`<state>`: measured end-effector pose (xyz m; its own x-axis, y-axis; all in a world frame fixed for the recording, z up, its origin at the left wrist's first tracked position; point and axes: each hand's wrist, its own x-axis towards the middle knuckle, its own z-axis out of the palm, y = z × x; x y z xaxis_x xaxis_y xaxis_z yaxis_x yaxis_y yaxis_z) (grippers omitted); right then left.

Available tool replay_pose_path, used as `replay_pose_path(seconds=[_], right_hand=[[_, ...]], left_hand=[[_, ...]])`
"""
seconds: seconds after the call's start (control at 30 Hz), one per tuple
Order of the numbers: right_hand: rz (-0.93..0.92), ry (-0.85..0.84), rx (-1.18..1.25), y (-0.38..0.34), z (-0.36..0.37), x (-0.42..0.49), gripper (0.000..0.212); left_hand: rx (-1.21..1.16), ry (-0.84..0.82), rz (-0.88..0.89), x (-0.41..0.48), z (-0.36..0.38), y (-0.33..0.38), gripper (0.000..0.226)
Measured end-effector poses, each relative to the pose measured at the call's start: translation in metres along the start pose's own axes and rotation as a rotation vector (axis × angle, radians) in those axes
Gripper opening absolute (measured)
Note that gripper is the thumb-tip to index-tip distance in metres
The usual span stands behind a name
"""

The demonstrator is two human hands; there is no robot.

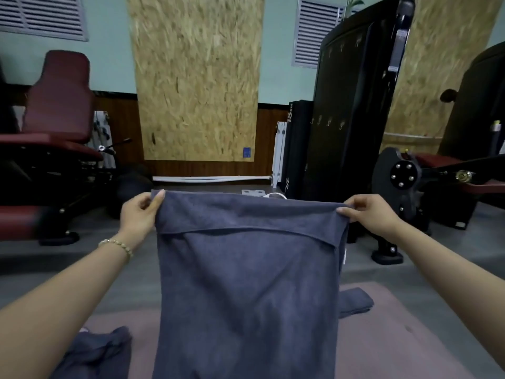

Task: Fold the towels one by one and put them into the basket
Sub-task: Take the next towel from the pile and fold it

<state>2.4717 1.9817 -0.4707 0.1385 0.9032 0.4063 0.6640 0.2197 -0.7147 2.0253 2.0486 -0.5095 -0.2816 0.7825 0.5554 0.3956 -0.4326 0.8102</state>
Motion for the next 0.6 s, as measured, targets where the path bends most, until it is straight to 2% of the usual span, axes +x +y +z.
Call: replay_pose_path(seconds=[0.07, 0.17, 0.27, 0.37, 0.43, 0.5, 0.57, 0.6], right_hand=[[0.046, -0.089, 0.087, -0.002, 0.005, -0.004, 0.017], [0.125, -0.118, 0.198, 0.006, 0.005, -0.011, 0.025], [0.189, -0.28, 0.247, 0.01, 0.009, -0.02, 0.025], [0.264, -0.539, 0.377, 0.0, 0.014, -0.027, 0.019], [0.297, -0.63, 0.445, -0.002, 0.016, -0.026, 0.015], [0.308, -0.666, 0.485, -0.001, 0.018, -0.021, 0.012], [0.331, -0.663, 0.527, 0.005, 0.024, -0.015, 0.013], [0.351, -0.639, 0.525, 0.011, 0.03, -0.012, 0.014]], left_hand=[[-0.004, -0.031, -0.034, -0.003, -0.005, -0.005, 0.026], [-0.004, -0.094, -0.087, -0.009, -0.011, -0.01, 0.026], [-0.015, -0.348, -0.241, -0.018, -0.011, -0.001, 0.025], [-0.218, -0.644, -0.457, -0.028, -0.013, 0.011, 0.036], [-0.332, -0.747, -0.547, -0.03, -0.013, 0.014, 0.027], [-0.495, -0.768, -0.649, -0.029, -0.014, 0.012, 0.03], [-0.646, -0.71, -0.749, -0.027, -0.01, 0.002, 0.045], [-0.68, -0.674, -0.783, -0.026, -0.005, -0.007, 0.044]])
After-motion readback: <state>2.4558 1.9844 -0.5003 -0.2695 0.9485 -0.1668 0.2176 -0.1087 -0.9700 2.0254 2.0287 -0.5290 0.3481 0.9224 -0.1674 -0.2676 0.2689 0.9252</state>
